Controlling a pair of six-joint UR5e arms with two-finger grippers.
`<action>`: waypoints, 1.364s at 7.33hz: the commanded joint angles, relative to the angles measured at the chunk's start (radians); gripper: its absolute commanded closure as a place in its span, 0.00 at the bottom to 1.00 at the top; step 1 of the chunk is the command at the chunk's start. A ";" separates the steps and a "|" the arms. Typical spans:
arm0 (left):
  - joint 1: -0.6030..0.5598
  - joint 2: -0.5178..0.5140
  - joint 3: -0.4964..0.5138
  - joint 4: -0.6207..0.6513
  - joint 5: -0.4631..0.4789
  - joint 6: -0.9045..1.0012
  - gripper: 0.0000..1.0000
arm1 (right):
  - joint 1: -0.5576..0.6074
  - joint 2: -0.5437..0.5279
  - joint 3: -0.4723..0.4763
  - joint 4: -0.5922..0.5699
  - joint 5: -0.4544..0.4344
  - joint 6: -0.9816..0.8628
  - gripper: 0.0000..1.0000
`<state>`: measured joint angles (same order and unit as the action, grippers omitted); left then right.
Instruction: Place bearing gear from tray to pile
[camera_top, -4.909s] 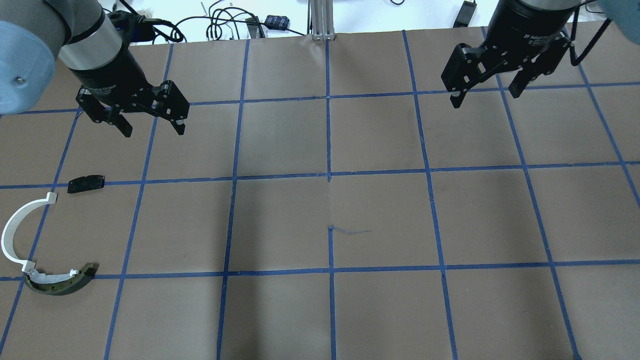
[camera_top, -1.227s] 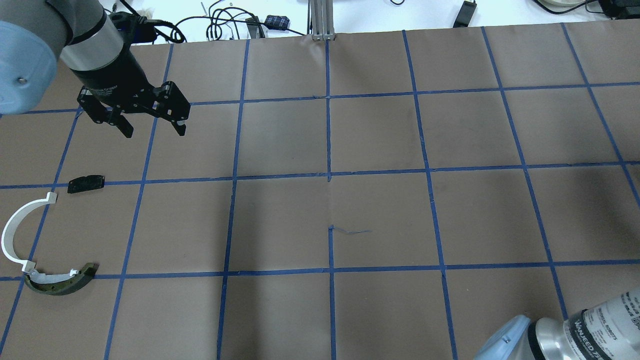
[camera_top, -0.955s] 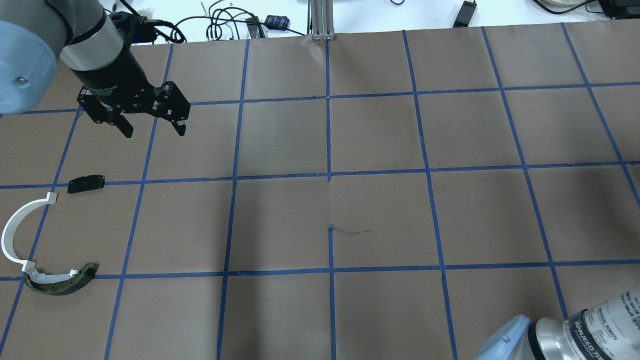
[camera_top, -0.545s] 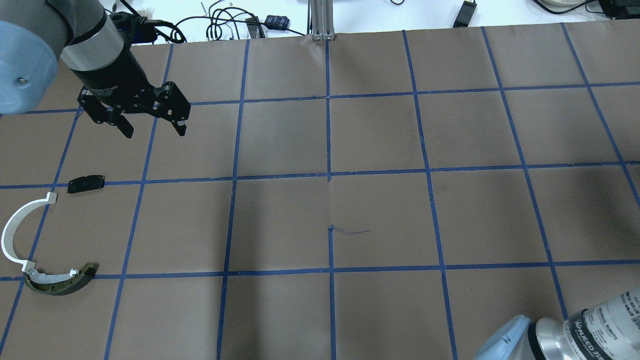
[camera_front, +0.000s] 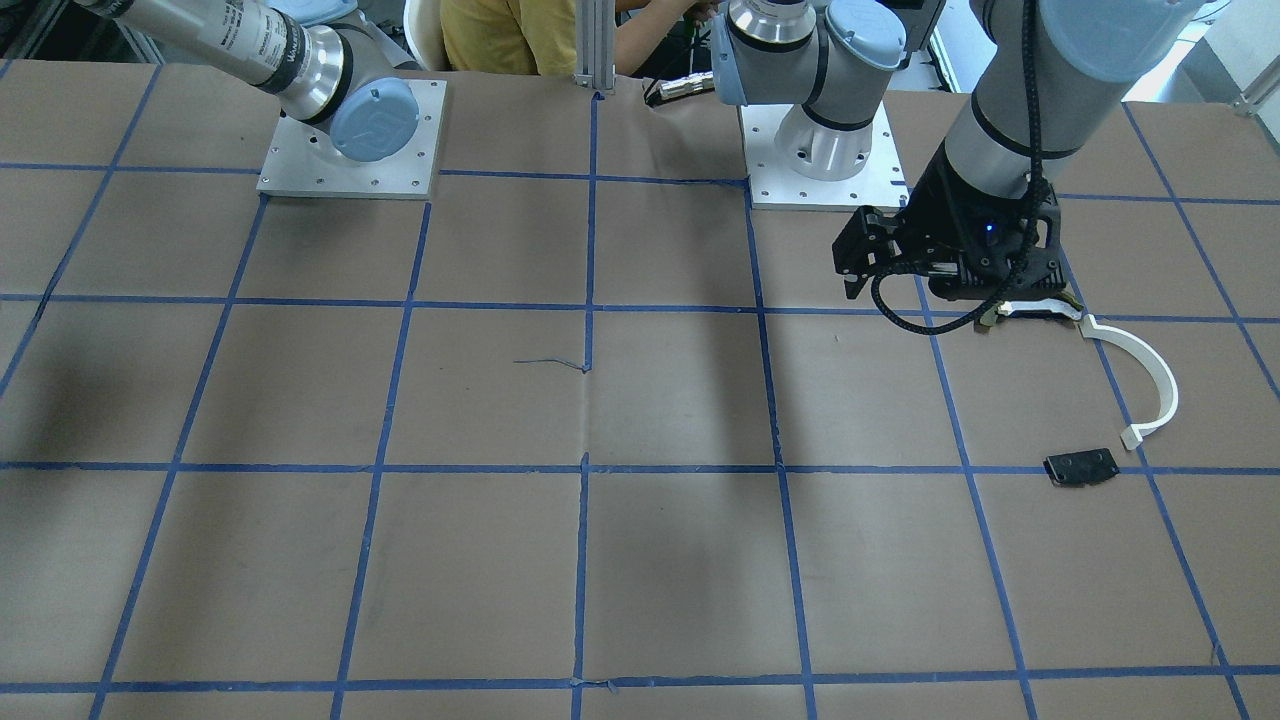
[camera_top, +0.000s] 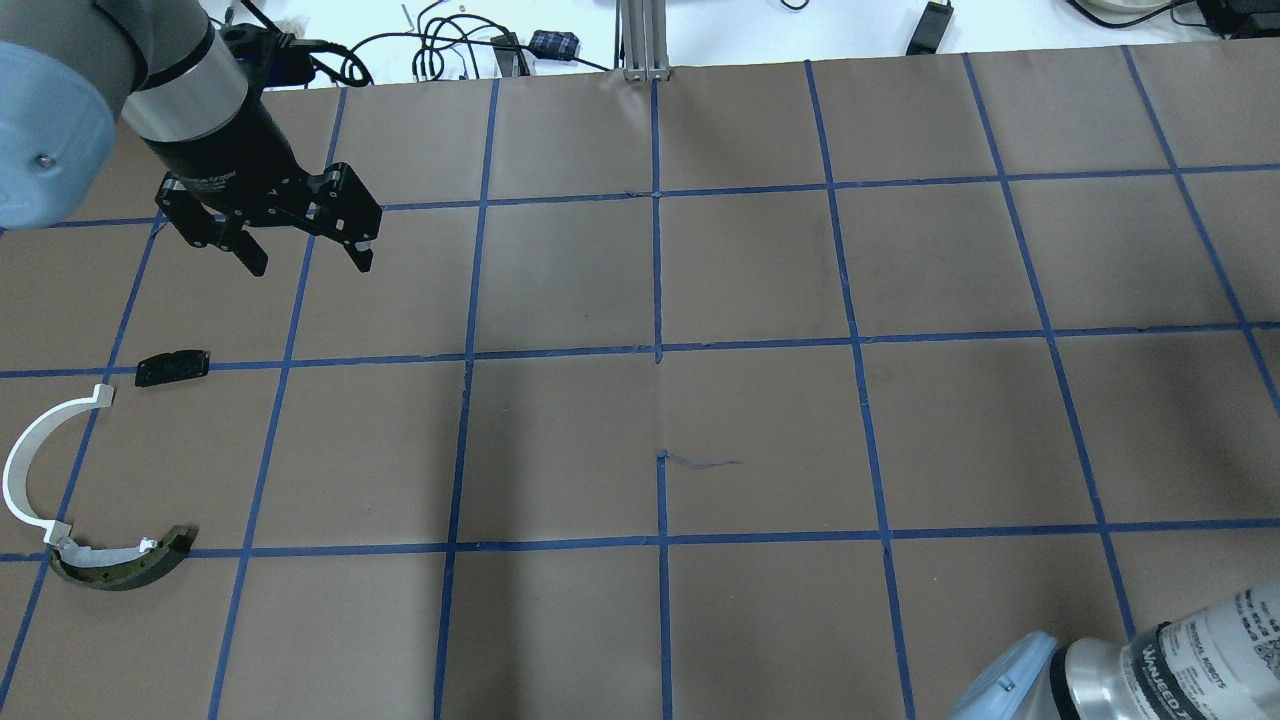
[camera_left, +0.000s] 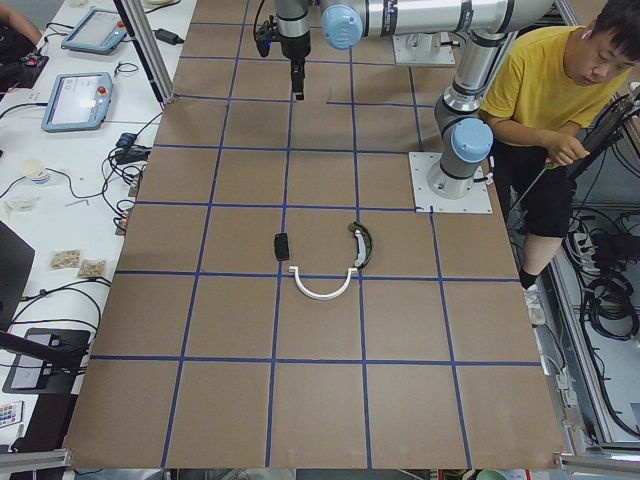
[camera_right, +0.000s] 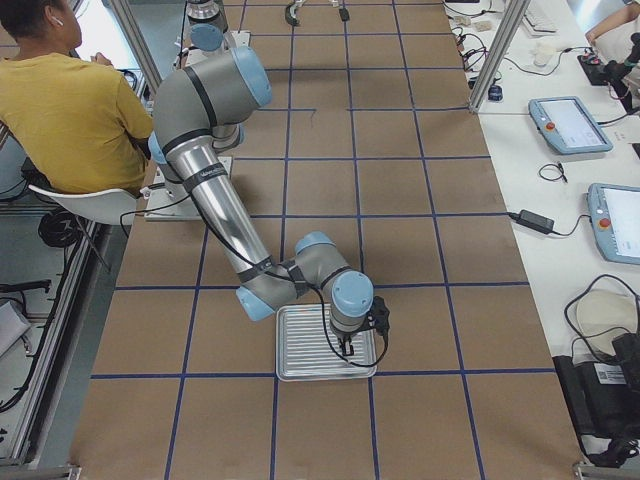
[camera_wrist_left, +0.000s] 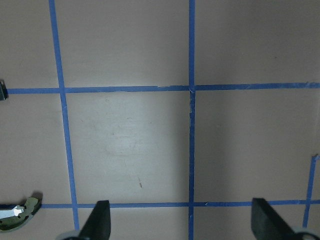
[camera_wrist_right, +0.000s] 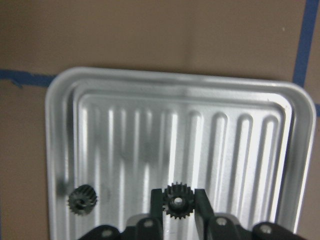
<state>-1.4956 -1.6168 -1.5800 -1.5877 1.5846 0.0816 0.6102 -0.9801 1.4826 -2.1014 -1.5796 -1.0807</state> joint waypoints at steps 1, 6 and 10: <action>0.000 0.000 0.000 0.000 0.000 0.001 0.00 | 0.191 -0.154 0.066 0.133 0.029 0.203 1.00; 0.000 -0.005 0.000 0.002 -0.002 -0.002 0.00 | 1.121 -0.281 0.252 -0.015 0.029 1.270 1.00; 0.005 -0.014 0.000 0.011 -0.009 -0.002 0.00 | 1.448 -0.149 0.286 -0.207 0.033 1.570 0.93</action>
<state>-1.4905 -1.6268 -1.5800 -1.5785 1.5795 0.0798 2.0172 -1.1556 1.7497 -2.2514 -1.5493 0.4387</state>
